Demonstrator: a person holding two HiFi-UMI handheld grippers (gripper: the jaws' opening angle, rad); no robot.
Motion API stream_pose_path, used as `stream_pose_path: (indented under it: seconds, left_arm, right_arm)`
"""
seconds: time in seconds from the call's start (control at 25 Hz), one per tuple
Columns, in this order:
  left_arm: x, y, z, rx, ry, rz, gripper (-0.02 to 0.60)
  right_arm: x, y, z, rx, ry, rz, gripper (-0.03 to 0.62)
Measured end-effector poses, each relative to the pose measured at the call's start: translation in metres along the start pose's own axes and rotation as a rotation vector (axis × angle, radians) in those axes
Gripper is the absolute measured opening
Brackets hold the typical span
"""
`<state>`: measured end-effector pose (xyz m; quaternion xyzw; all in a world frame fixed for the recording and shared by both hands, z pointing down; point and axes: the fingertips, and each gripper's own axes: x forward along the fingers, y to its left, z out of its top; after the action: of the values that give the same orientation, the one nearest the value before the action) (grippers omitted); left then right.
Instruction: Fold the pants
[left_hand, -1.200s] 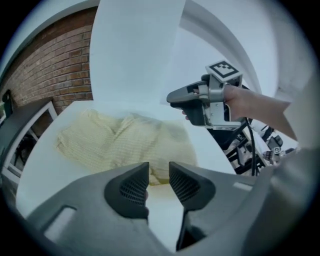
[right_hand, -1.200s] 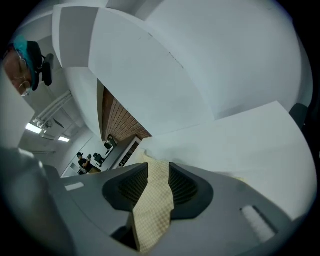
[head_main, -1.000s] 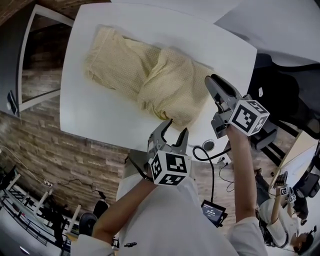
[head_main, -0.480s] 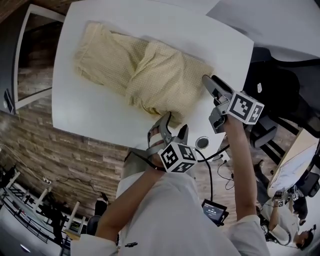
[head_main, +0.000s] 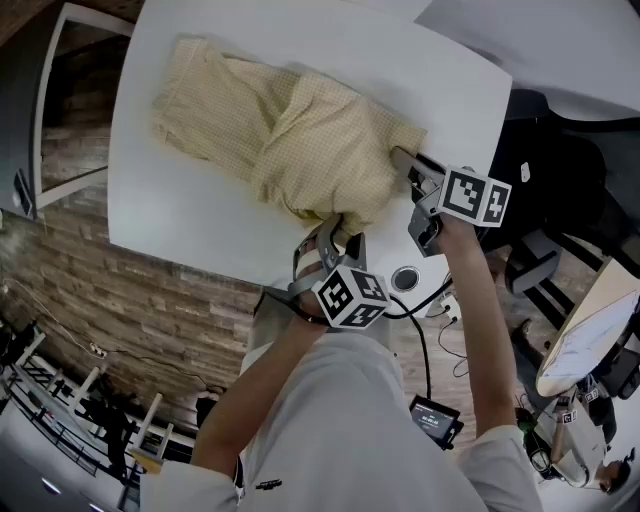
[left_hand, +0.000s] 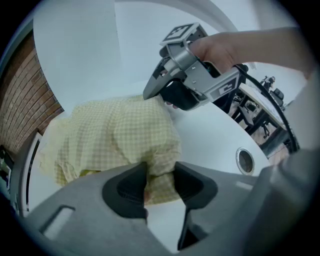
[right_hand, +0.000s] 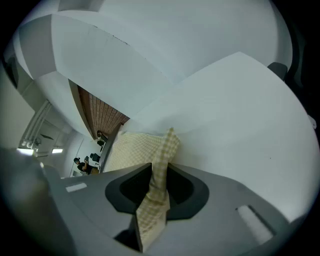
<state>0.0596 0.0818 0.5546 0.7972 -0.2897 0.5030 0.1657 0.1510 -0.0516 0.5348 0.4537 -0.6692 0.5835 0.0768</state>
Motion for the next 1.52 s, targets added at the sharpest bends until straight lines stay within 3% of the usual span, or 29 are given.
stream_pose_path:
  seconds: [0.08, 0.24, 0.84, 1.2, 1.52]
  left_arm:
    - [-0.004, 0.002, 0.001, -0.006, 0.001, -0.014, 0.114]
    - [-0.011, -0.018, 0.005, 0.023, -0.007, -0.072, 0.080]
    - [-0.056, -0.134, 0.031, 0.026, -0.082, -0.304, 0.077]
    - [-0.084, -0.173, 0.048, 0.033, -0.137, -0.380, 0.073]
    - [-0.115, -0.178, 0.065, -0.031, -0.199, -0.475, 0.072]
  right_arm:
    - [-0.003, 0.002, 0.000, -0.017, 0.002, -0.007, 0.063]
    - [-0.018, -0.006, -0.003, -0.034, -0.005, -0.039, 0.043]
    - [-0.128, -0.046, -0.032, -0.018, -0.059, -0.108, 0.038]
    - [-0.177, -0.052, -0.038, -0.029, -0.099, -0.158, 0.037]
    - [-0.208, -0.046, -0.037, -0.019, -0.158, -0.210, 0.035]
